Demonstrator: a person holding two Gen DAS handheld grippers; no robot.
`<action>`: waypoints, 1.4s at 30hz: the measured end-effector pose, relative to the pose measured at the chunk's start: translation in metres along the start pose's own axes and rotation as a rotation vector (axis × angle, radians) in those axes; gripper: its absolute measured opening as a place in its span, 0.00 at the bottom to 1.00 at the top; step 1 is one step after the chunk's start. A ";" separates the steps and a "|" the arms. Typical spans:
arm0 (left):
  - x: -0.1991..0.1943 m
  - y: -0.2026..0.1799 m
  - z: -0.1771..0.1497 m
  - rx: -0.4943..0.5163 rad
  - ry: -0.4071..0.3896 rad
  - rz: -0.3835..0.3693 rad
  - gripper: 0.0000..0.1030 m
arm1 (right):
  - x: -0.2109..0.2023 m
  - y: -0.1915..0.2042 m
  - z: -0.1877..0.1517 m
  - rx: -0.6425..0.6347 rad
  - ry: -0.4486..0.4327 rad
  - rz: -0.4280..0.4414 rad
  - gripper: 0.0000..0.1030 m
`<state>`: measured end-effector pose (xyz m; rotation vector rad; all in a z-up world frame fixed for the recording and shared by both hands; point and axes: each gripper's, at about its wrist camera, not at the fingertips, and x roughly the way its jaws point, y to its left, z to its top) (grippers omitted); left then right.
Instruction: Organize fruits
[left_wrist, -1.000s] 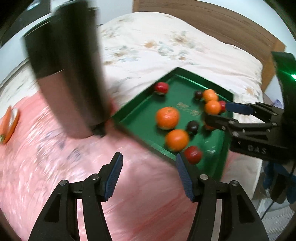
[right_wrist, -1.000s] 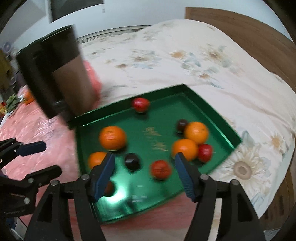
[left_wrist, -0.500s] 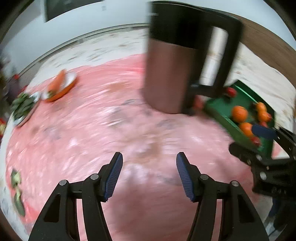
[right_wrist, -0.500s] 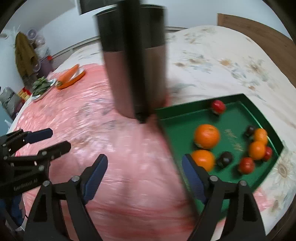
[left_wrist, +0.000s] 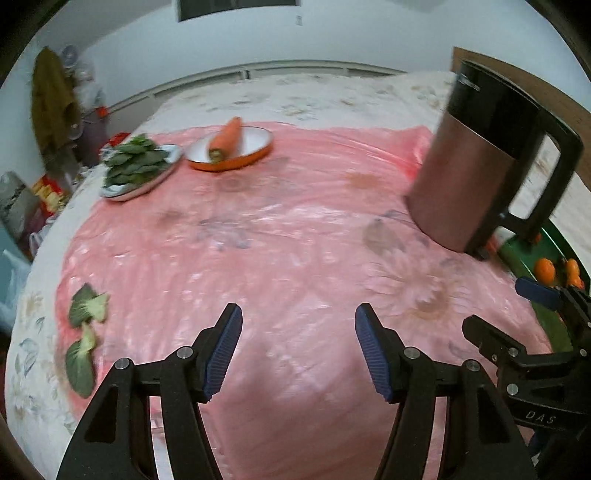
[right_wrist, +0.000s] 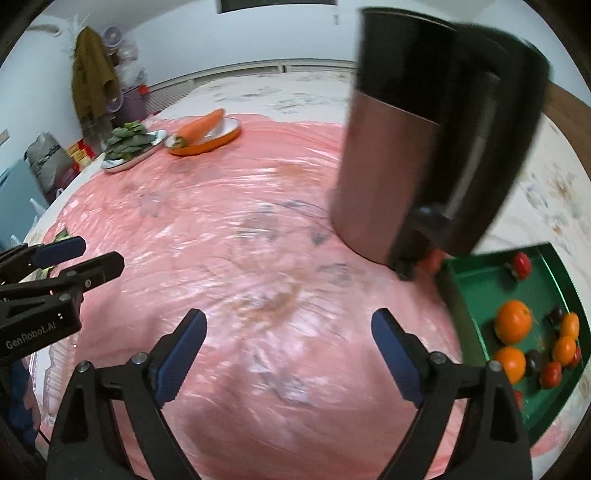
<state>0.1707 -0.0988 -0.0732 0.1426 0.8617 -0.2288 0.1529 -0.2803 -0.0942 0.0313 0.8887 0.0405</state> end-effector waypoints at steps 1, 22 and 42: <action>0.000 0.004 -0.002 -0.007 -0.003 0.012 0.56 | 0.001 0.005 0.001 -0.010 -0.004 0.003 1.00; -0.091 0.018 -0.035 -0.028 -0.182 0.088 0.88 | -0.056 0.037 -0.015 -0.068 -0.089 -0.004 1.00; -0.133 0.044 -0.058 -0.095 -0.195 0.089 0.92 | -0.095 0.038 -0.032 -0.014 -0.090 -0.032 1.00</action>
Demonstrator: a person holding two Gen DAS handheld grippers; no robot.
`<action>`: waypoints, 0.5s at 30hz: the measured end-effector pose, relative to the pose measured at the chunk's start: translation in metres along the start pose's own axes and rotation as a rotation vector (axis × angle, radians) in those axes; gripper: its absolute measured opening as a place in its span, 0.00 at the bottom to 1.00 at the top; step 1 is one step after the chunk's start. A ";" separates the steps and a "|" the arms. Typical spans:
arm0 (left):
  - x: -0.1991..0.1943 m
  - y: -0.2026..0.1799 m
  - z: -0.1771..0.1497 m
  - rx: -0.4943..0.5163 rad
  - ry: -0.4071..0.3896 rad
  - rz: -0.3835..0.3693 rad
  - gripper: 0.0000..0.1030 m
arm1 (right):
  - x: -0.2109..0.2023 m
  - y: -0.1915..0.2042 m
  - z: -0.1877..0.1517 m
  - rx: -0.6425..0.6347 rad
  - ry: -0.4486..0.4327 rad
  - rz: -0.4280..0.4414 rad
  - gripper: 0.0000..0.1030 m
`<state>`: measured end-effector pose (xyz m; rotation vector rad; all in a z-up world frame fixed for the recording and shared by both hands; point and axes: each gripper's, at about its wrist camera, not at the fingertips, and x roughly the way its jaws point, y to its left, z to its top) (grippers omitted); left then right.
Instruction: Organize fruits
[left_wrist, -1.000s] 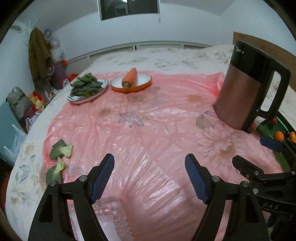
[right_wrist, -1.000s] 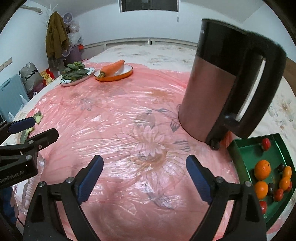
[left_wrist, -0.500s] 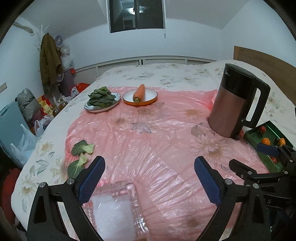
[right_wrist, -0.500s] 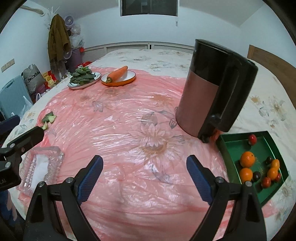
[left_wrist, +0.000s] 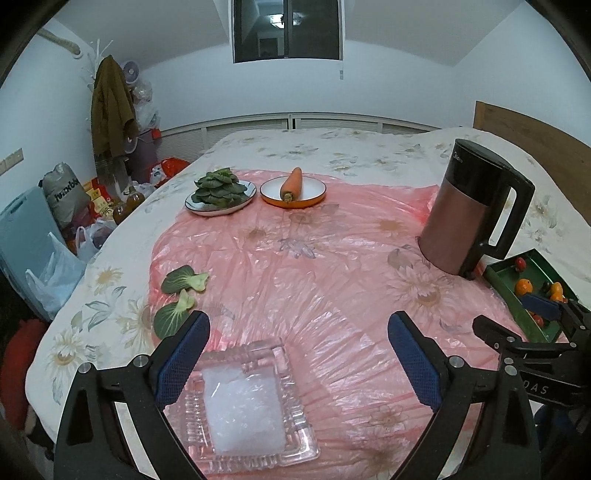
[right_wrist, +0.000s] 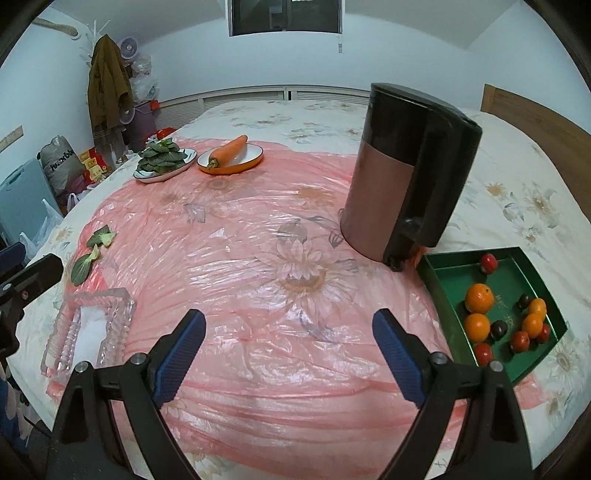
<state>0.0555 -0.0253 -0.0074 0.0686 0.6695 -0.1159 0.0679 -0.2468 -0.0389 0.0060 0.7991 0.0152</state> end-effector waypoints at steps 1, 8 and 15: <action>-0.001 0.001 -0.001 -0.001 0.001 0.001 0.92 | -0.002 -0.001 -0.001 0.003 0.000 -0.003 1.00; -0.013 0.003 -0.006 0.010 -0.004 0.015 0.92 | -0.017 -0.017 -0.007 0.038 -0.012 -0.039 1.00; -0.021 0.004 -0.012 0.013 0.005 0.014 0.92 | -0.037 -0.034 -0.015 0.053 -0.050 -0.095 1.00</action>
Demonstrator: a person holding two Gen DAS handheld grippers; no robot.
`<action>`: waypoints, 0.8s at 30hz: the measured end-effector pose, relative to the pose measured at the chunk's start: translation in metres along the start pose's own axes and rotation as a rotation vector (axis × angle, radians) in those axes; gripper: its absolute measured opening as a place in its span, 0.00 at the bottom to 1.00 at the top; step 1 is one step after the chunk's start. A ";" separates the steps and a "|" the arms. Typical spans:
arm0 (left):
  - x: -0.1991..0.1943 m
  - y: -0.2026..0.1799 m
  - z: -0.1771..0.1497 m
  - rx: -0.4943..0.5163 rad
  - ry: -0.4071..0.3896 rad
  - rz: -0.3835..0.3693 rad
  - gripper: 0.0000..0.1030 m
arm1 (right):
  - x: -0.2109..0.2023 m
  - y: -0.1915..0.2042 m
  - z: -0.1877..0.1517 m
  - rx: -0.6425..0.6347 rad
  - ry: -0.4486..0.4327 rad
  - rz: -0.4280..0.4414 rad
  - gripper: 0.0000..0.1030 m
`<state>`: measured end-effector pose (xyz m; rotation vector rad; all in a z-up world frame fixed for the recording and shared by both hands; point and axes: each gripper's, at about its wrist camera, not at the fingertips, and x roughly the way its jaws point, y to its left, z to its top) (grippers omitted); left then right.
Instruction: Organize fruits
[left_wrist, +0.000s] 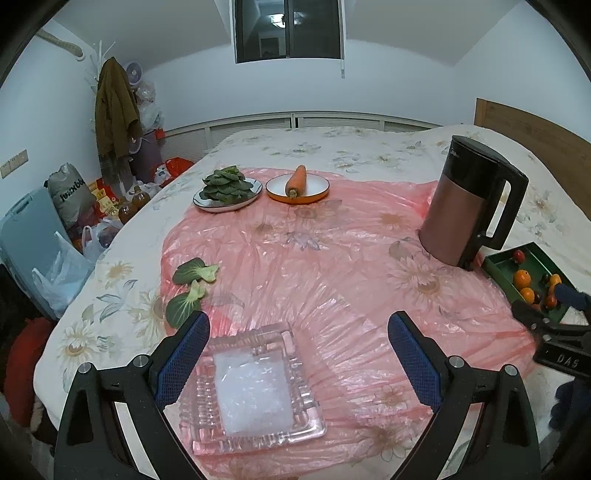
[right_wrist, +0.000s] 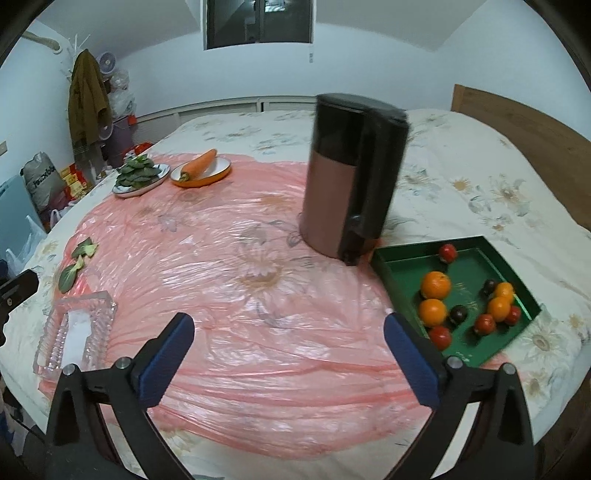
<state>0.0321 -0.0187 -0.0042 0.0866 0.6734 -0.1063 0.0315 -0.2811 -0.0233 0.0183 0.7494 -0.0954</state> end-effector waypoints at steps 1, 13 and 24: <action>-0.001 0.000 -0.001 0.003 0.000 0.001 0.92 | -0.002 -0.002 -0.001 0.000 -0.004 -0.012 1.00; -0.017 -0.002 -0.007 0.000 -0.009 -0.014 0.92 | -0.023 -0.021 -0.016 0.047 -0.017 -0.036 1.00; -0.026 -0.003 -0.012 0.000 -0.011 -0.027 0.92 | -0.031 -0.023 -0.024 0.071 -0.018 -0.048 1.00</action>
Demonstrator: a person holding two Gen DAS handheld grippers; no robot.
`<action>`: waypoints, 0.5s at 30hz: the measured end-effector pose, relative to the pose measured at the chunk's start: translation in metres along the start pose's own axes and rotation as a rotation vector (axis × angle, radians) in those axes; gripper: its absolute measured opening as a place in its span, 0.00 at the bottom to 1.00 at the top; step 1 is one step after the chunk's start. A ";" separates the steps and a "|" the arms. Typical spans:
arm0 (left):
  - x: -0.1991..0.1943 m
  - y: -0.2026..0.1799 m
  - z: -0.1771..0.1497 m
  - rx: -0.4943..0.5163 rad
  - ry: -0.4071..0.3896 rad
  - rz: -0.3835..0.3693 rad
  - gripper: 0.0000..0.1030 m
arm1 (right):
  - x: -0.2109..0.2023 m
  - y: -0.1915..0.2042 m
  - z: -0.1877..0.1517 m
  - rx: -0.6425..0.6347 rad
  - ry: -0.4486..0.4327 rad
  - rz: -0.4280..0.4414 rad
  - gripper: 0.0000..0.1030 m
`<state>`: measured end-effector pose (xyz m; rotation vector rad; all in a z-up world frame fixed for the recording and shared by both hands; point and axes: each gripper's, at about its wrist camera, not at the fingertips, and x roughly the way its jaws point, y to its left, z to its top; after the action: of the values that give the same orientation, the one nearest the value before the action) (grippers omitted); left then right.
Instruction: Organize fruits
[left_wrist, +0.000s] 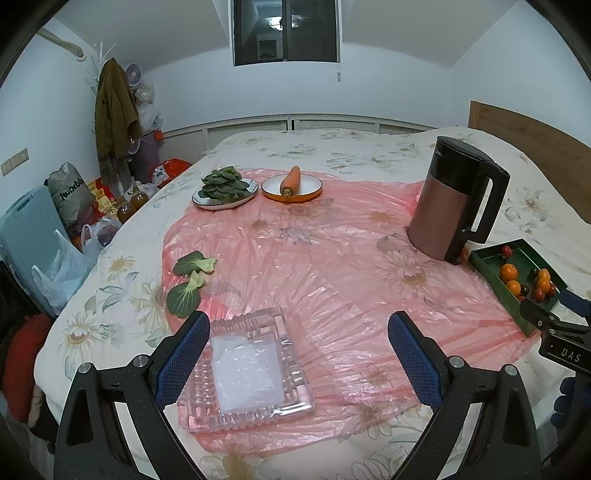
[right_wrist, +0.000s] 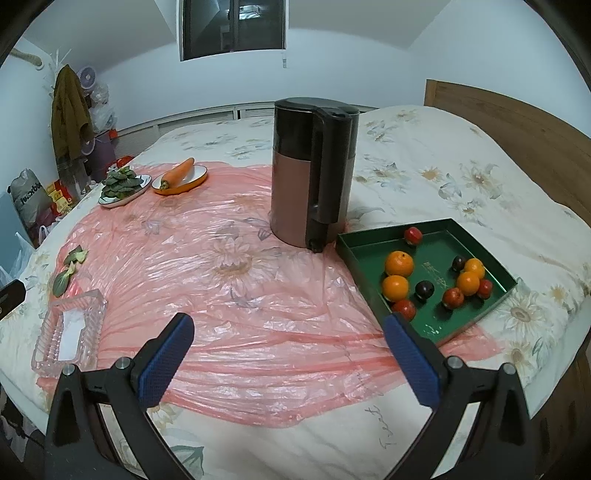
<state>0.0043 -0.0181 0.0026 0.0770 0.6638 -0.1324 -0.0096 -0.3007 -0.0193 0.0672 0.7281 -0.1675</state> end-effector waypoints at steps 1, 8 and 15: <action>-0.001 0.000 0.000 -0.001 0.000 -0.002 0.92 | -0.001 0.000 0.000 0.002 0.000 0.000 1.00; -0.007 -0.002 -0.003 0.002 -0.003 -0.012 0.92 | -0.004 -0.001 -0.002 0.006 0.000 0.000 1.00; -0.013 -0.003 -0.003 0.003 -0.015 -0.010 0.92 | -0.008 0.000 -0.003 0.003 -0.006 -0.002 1.00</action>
<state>-0.0078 -0.0197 0.0080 0.0757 0.6489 -0.1439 -0.0175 -0.2989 -0.0166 0.0691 0.7221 -0.1705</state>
